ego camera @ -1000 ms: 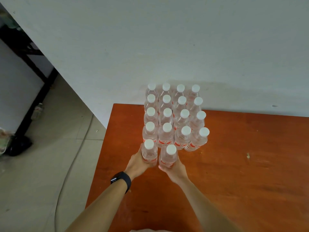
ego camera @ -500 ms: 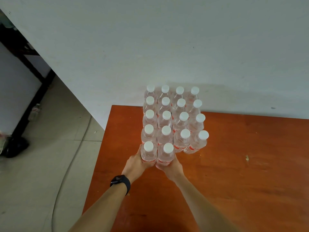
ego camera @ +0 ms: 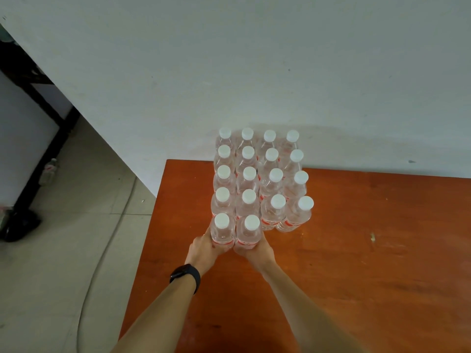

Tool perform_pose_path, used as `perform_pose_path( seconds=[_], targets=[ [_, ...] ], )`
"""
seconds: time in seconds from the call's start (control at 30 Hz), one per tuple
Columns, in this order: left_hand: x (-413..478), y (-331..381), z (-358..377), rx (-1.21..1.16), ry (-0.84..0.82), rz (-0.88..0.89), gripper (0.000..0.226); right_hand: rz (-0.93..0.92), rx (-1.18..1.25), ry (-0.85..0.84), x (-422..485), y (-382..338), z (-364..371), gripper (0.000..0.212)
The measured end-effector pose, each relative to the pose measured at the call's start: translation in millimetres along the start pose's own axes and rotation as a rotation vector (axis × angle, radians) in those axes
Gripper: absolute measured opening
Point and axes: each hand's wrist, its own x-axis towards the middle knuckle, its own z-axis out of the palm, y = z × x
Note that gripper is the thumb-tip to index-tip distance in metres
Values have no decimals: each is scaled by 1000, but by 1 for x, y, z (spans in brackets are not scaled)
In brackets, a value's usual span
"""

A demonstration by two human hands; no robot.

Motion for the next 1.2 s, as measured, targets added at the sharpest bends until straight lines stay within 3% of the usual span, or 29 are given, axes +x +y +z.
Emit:
perform_pose_path(
  seconds=[0.2, 0.33, 0.53, 0.63, 0.87, 1.07, 1.2],
  targets=[
    [-7, 9, -17, 83, -96, -18, 58, 47, -128, -109, -1, -3, -11, 96],
    [-16, 18, -30, 169, -157, 6, 53, 59, -200, -143, -12, 0, -30, 95],
    [-36, 30, -43, 412, -260, -1, 35, 42, -206, -95, -50, -6, -59, 72],
    [-48, 54, -47, 510, -272, 94, 33, -60, -302, -48, -84, -19, -79, 58],
    [-97, 160, -32, 507, -163, 391, 30, -250, -403, 270, -175, -18, -161, 42],
    [-171, 269, 42, 579, -203, 714, 44, -219, -355, 590, -296, 41, -231, 37],
    [-258, 325, 123, 615, -260, 973, 42, -81, -370, 809, -402, 108, -257, 36]
  ],
)
